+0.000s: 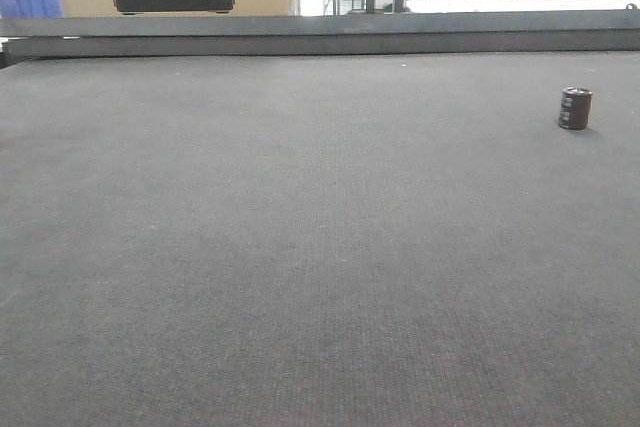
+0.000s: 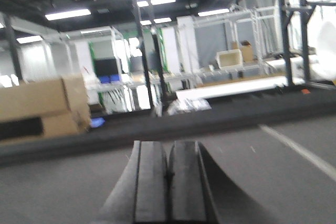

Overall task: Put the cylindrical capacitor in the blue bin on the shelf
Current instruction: 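Move both grippers toward the capacitor and the orange cylinder, then grasp the dark brown capacitor with the right gripper and lift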

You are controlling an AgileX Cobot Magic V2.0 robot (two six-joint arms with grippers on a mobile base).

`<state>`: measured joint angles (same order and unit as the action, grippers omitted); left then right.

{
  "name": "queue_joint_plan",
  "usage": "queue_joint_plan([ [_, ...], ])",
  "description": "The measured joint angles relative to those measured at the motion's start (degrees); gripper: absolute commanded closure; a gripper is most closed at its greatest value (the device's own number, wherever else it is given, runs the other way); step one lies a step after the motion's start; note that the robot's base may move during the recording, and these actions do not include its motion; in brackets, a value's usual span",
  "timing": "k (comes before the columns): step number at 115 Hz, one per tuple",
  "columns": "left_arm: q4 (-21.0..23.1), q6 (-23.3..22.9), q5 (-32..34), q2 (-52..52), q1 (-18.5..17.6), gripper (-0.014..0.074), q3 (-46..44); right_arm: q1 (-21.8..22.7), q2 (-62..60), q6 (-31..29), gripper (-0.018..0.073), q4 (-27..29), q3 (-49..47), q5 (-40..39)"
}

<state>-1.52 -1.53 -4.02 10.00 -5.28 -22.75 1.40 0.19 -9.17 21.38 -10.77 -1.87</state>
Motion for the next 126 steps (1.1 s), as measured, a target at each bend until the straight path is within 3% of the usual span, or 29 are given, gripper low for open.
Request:
queue_joint_plan([
  [6,-0.9,0.0,-4.4,4.0,0.0,0.0622,-5.6,0.0,1.2,0.0,0.0584,0.0,-5.3,3.2],
  [27,-2.9,0.0,-13.8,17.3,0.0,0.0311,-19.5,0.0,14.5,0.1,0.0145,-1.9,-22.1,10.0],
  [41,-3.1,0.0,-14.2,23.7,0.0,0.0134,-22.3,0.0,25.2,0.1,-0.0001,-2.0,-28.3,10.6],
  [57,-3.0,0.0,-14.3,27.5,-0.2,0.0032,-22.6,0.0,36.9,0.1,-0.0009,-2.0,-32.1,10.6],
  [89,-3.0,0.0,-13.9,28.3,-2.6,0.0025,-22.7,0.0,61.0,0.1,-0.0009,-2.6,-32.7,8.6],
  [109,-2.9,0.0,-13.8,28.3,-2.6,0.0025,-22.7,0.0,75.8,0.1,-0.0009,-7.9,-32.7,-4.6],
  [126,-2.9,0.0,-13.8,28.3,-2.6,0.0025,-22.7,0.0,87.1,0.1,-0.0009,-13.1,-32.7,-20.5],
])
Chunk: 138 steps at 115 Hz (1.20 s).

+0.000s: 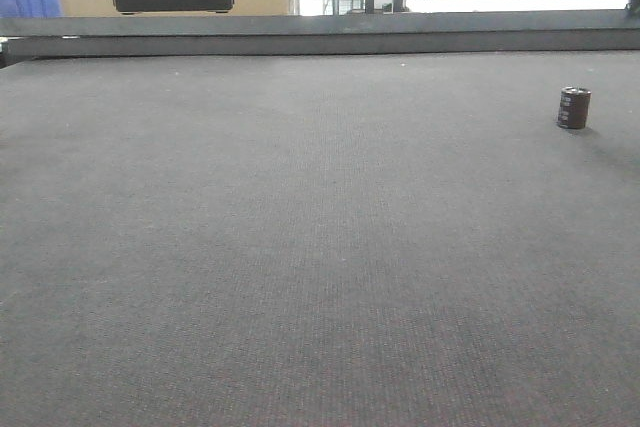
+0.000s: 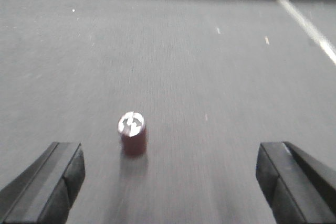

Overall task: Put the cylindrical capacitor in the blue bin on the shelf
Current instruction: 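Grasp the dark brown capacitor with the right gripper and lift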

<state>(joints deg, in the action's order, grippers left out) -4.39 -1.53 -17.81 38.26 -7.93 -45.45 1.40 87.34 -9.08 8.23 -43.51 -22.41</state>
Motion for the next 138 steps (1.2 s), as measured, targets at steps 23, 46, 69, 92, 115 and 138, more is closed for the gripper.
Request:
queue_joint_plan([
  [23,0.0,0.0,-0.2,0.0,0.0,0.0025,0.0,0.0,13.0,-0.1,-0.0009,-2.1,-1.9,-16.6],
  [46,0.0,0.0,-0.8,1.1,0.0,0.0025,0.0,0.0,22.0,2.7,-0.0009,-4.0,-8.9,-20.0],
  [69,0.0,0.0,-1.0,3.4,0.0,0.0025,0.0,-0.3,28.3,5.8,-0.0009,-5.9,-16.0,-20.6],
  [92,0.0,0.0,-1.2,6.4,0.0,0.0025,0.0,-0.6,33.5,6.0,-0.0009,-9.0,-18.7,-20.7],
  [115,0.0,0.0,-1.2,7.0,0.0,0.0025,0.0,-0.9,36.2,6.0,0.0007,-9.8,-18.7,-21.6],
  [138,0.0,0.0,-0.3,7.0,0.0,0.0025,0.0,-0.9,36.6,6.0,0.0279,-9.8,-18.8,-23.9],
])
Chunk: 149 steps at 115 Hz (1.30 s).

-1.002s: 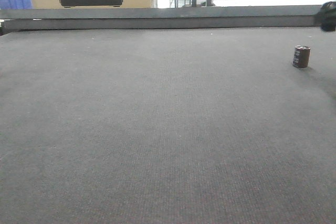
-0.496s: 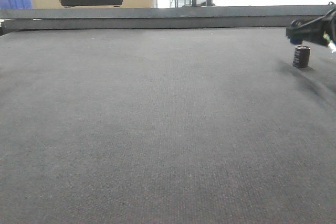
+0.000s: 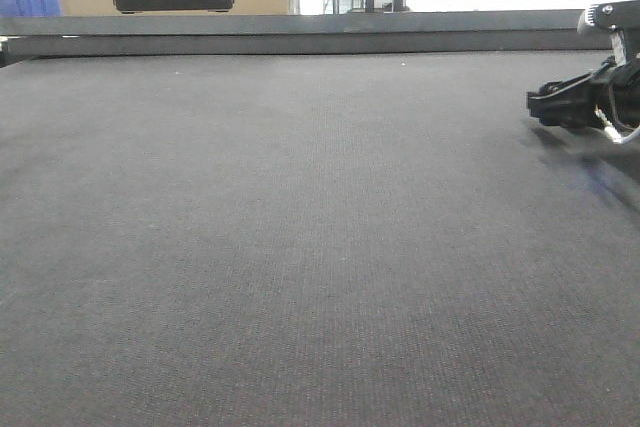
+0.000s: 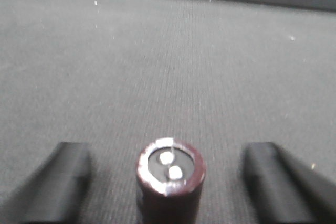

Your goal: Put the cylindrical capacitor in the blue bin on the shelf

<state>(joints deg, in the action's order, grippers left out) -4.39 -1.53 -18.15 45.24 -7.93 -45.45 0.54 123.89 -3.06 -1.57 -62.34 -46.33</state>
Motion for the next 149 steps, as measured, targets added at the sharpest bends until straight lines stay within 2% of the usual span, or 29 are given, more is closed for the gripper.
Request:
queue_joint_plan([
  [21,0.1,0.0,0.3,0.0,0.0,0.0025,0.0,0.0,0.0,0.0,0.0599,0.0,0.0,-0.1],
  [33,0.9,0.0,0.4,0.0,0.0,0.0025,0.0,0.0,0.0,0.0,0.0728,0.0,0.0,-0.1],
  [67,1.9,0.0,0.6,0.2,0.2,0.0025,0.0,0.0,-1.3,0.0,0.0718,0.0,0.0,1.1],
  [91,2.0,0.0,4.3,0.6,3.3,0.0025,0.9,-0.2,-10.3,0.1,0.0722,-0.1,0.0,9.3],
  [109,2.2,0.0,12.8,1.8,7.0,0.0025,6.7,-0.7,-18.2,0.1,0.0722,-0.1,0.0,17.4],
  [120,2.3,0.0,20.6,4.8,8.6,0.0025,11.6,-1.5,-22.3,0.2,0.0722,-0.1,0.0,21.8],
  [136,4.0,0.0,30.0,11.5,9.1,0.0025,15.1,-3.1,-25.3,0.7,0.0722,-0.1,0.0,25.6],
  [149,5.1,0.0,40.5,19.0,9.2,0.0025,15.3,-4.7,-26.0,0.9,0.0722,-0.1,0.0,27.2],
])
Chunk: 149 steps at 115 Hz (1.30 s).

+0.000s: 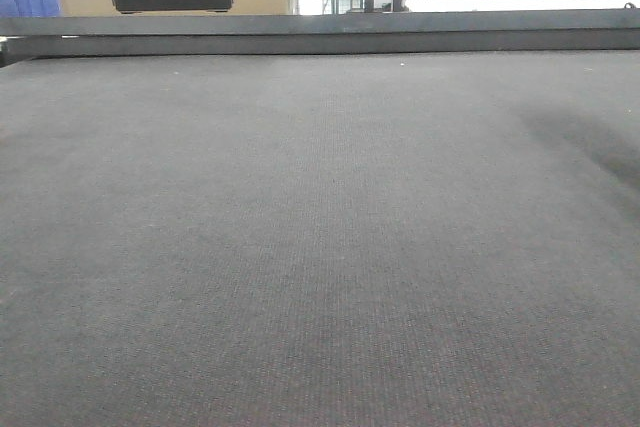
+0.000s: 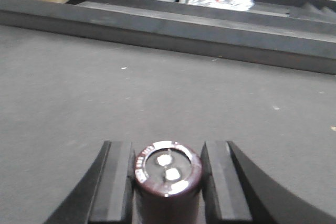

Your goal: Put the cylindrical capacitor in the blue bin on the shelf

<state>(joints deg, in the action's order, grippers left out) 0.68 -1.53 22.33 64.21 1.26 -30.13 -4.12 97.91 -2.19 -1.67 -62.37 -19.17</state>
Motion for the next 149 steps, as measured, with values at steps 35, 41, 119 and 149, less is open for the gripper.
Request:
queue_joint_plan([
  [35,0.2,-3.3,13.5,20.9,0.0,0.0025,-4.7,-3.0,-0.2,0.1,0.0722,0.0,0.0,0.8],
  [41,0.2,-3.3,13.9,24.0,0.0,0.0025,-6.7,-3.0,-0.2,0.1,0.0722,0.0,0.0,0.8],
  [119,2.4,-3.6,14.5,50.8,0.8,0.0025,-27.9,-3.0,-0.2,0.1,0.0722,0.0,0.0,0.5],
  [149,3.2,-3.6,12.2,54.8,2.4,0.0025,-32.1,-3.0,-0.2,0.2,0.0722,0.0,0.0,0.4],
])
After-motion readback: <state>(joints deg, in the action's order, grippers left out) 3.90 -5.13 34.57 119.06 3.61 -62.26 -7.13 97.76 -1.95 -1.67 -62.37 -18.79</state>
